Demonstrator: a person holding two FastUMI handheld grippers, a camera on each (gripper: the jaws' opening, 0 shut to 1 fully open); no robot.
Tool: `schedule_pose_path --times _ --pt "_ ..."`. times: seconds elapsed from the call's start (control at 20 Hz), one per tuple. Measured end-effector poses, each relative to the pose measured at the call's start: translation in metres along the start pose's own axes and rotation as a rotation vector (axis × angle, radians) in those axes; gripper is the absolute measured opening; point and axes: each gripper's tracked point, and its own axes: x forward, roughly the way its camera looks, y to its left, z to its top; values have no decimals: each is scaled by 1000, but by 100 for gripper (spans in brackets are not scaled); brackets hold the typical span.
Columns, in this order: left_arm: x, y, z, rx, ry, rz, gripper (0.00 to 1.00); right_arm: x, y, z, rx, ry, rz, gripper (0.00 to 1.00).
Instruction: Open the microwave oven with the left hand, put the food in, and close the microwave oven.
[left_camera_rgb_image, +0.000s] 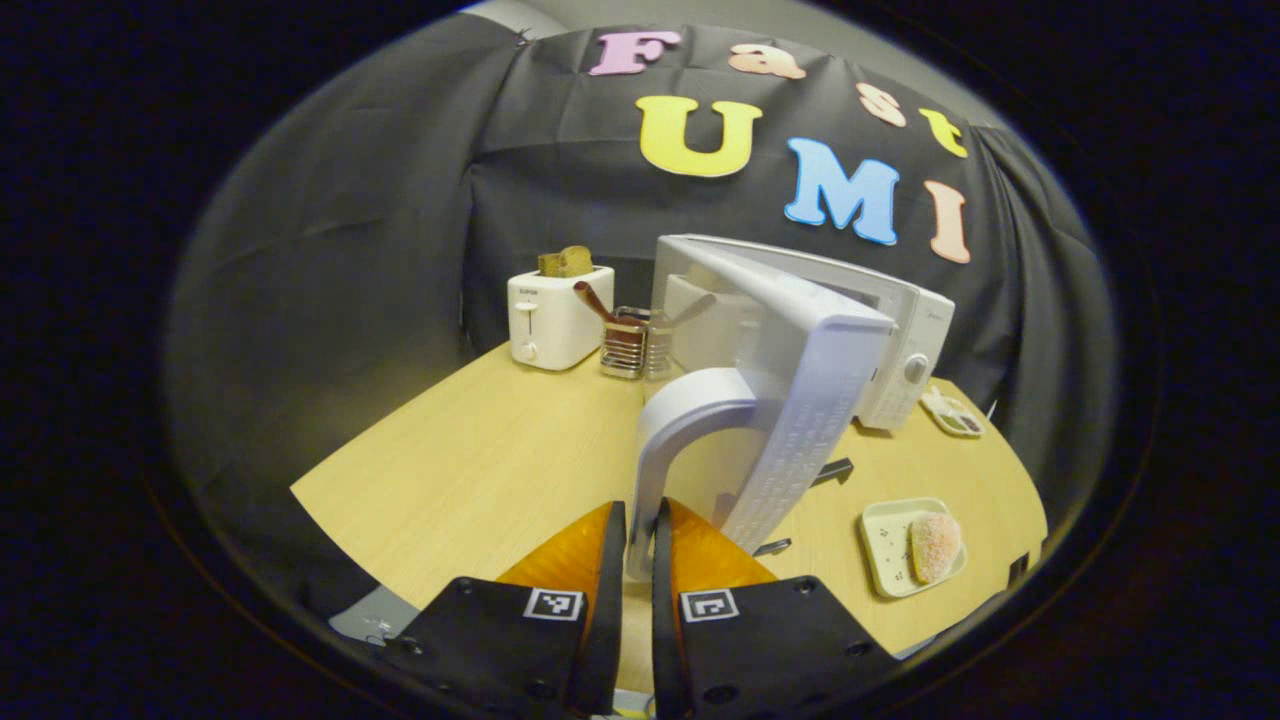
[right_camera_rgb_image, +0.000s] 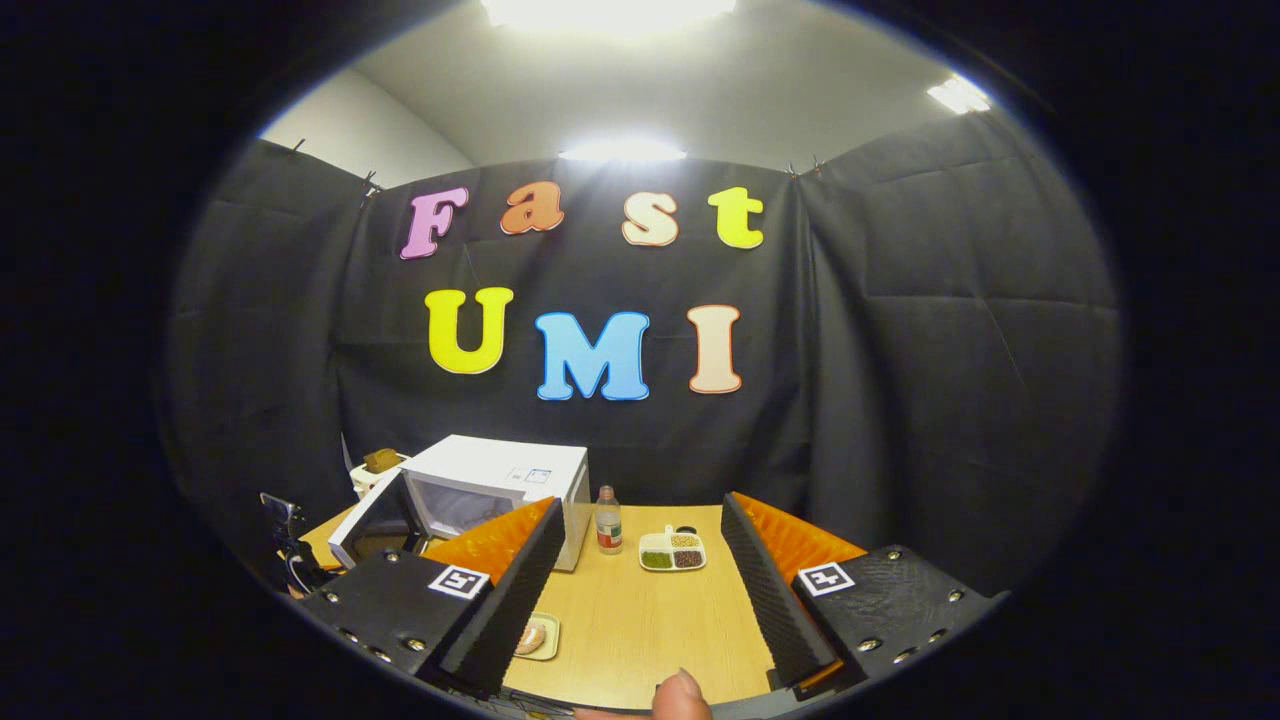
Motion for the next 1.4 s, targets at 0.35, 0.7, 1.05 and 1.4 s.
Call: schedule_pose_path --times 0.35,0.7,1.05,1.4 --pt "-1 49 3 103 0 -131 27 39 76 -76 29 137 3 96" --pt "-9 116 9 109 12 -148 78 82 148 -149 76 278 -7 96" --pt "-67 146 30 36 -28 -84 83 107 183 -245 119 477 20 96" --pt "-159 84 124 143 -166 -126 82 146 197 -373 151 701 18 97"
